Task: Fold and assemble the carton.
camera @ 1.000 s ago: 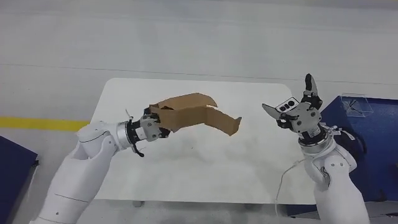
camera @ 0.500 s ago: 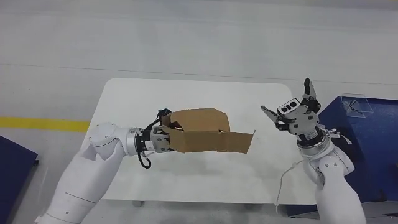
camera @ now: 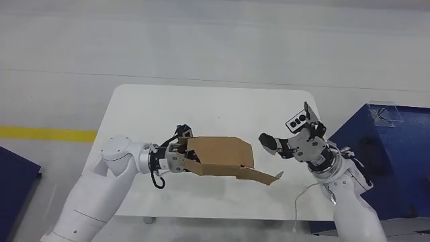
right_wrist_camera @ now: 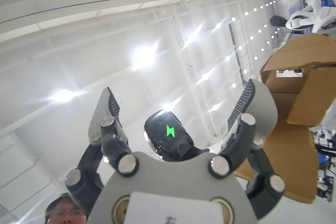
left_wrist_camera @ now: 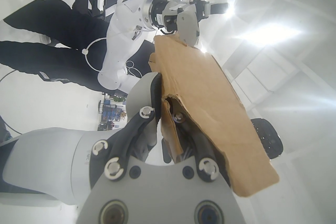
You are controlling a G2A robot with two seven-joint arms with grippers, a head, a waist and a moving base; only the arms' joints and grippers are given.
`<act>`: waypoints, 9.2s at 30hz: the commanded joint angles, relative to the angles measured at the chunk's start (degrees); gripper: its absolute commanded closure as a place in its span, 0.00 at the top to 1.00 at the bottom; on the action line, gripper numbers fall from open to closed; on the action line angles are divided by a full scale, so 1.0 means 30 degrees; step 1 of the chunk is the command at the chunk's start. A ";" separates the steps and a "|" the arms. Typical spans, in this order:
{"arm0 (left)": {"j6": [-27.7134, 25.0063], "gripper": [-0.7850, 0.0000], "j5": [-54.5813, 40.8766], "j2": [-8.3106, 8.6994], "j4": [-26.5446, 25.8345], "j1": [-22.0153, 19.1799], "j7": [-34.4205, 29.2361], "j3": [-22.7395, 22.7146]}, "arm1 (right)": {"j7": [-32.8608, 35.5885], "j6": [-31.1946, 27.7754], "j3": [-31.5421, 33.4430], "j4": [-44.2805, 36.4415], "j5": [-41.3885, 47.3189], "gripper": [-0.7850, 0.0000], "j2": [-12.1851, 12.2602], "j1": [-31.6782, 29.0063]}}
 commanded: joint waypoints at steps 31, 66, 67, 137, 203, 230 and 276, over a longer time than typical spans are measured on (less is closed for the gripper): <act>0.1225 0.00 0.0720 -0.0015 0.0333 -0.0504 0.0018 0.1252 | -0.0184 0.1704 -0.1564 -0.0639 -0.3634 0.41 0.0460 -0.0009; 0.0011 1.00 0.0956 0.0542 0.1493 -0.0228 0.5469 -0.1606 | -0.5101 0.1277 -0.1396 0.0296 -0.0112 0.00 0.0337 0.0197; 0.0011 1.00 0.0956 0.0542 0.1493 -0.0228 0.5469 -0.1606 | -0.5101 0.1277 -0.1396 0.0296 -0.0112 0.00 0.0337 0.0197; -0.7638 1.00 0.4446 0.1268 -0.7343 0.4832 0.9630 -0.5725 | 0.1260 -1.5111 -0.1051 -0.0570 -1.7654 0.00 0.1143 -0.0681; -0.9163 1.00 0.6684 0.1187 -0.9389 0.5452 1.0600 -0.5234 | 0.1734 -1.2145 -0.2405 0.0853 -1.2659 0.00 0.1722 -0.0116; -0.8193 1.00 1.2665 0.1498 -0.9312 0.5252 0.8187 -0.4232 | 0.4216 -0.8774 -0.2169 0.0534 -0.5762 0.00 0.1685 0.0055; -0.6164 1.00 1.5093 0.1454 -1.0876 0.5722 0.9193 -0.2788 | 0.2771 -1.3051 -0.1436 -0.1064 -1.0488 0.00 0.1780 -0.0955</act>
